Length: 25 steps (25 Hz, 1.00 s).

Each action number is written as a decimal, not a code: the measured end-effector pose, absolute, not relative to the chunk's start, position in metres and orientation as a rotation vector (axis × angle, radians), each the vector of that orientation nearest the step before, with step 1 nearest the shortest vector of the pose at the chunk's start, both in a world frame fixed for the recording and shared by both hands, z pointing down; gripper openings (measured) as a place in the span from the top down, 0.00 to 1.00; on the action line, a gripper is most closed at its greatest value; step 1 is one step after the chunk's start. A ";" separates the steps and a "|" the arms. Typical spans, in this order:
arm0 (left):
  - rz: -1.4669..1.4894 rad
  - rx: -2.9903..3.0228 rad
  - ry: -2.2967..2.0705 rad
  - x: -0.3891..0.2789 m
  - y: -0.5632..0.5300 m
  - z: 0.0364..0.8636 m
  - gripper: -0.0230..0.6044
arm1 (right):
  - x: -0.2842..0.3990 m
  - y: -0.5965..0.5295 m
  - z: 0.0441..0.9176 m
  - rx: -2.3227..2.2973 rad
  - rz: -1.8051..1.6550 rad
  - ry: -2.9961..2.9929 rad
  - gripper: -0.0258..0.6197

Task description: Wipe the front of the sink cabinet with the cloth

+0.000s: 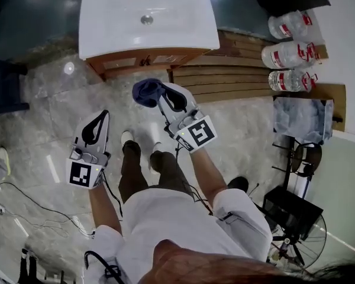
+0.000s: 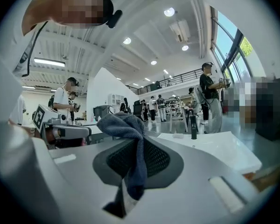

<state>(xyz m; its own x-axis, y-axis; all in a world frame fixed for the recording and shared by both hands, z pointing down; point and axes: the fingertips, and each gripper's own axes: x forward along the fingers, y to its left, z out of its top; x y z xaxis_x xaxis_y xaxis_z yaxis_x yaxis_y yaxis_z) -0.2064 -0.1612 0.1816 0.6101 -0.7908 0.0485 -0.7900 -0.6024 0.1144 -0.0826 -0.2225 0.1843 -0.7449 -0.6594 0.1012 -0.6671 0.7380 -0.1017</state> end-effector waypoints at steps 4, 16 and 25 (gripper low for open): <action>-0.052 2.686 -1.419 -0.218 -0.182 0.245 0.96 | -0.098 -0.253 0.252 1.086 0.198 -2.904 0.90; -0.201 2.694 -1.644 -0.220 -0.222 0.458 0.96 | -0.140 -0.303 0.448 1.107 0.036 -3.059 0.90; -0.297 2.742 -1.786 -0.229 -0.206 0.513 0.96 | -0.158 -0.302 0.485 1.085 -0.106 -3.188 0.90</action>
